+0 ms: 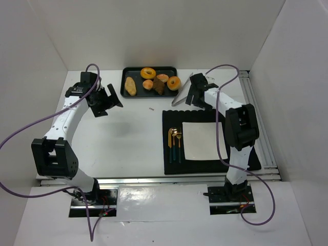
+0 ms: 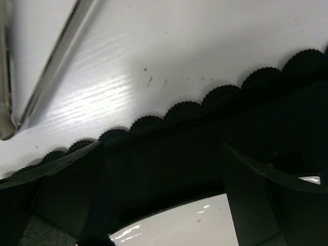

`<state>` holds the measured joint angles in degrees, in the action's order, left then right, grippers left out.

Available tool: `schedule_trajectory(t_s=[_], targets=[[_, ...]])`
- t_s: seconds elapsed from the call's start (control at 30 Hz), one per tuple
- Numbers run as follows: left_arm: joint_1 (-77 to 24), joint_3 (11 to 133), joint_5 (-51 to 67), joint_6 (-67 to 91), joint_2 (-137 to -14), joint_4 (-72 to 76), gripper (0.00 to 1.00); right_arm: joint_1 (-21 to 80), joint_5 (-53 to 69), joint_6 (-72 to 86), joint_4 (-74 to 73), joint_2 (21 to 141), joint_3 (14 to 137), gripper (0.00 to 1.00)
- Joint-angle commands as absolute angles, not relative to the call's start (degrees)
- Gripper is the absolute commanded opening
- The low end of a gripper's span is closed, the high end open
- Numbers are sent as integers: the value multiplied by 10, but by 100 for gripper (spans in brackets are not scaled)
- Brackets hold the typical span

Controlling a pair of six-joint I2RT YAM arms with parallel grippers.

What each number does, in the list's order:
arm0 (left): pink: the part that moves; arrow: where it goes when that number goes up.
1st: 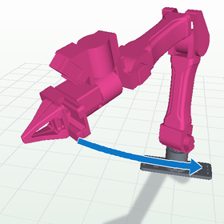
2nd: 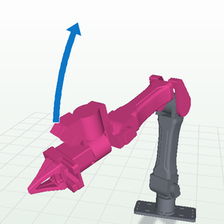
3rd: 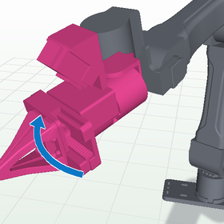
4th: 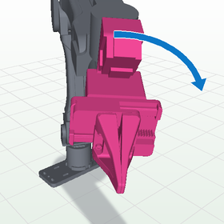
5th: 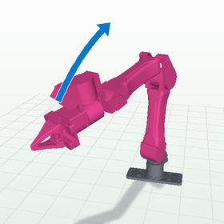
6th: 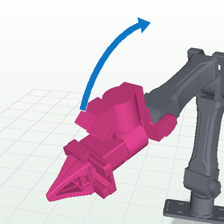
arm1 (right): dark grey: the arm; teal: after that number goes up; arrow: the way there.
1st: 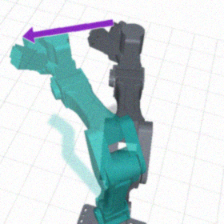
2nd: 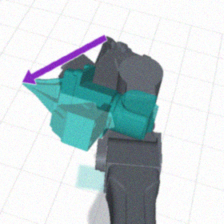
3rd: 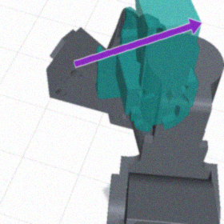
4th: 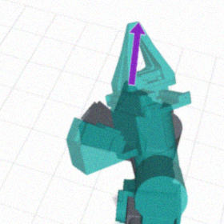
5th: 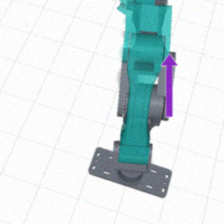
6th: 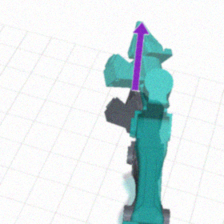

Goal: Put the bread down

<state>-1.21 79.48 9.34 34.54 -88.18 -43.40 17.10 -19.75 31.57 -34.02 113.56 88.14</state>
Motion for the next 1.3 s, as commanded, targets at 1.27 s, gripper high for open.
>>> schedule_trajectory(t_s=[1.27], targets=[[-26, 820, 86, 337, -867, -442, 100, 145, -151, 357, -216, 1254, 983, 85]])
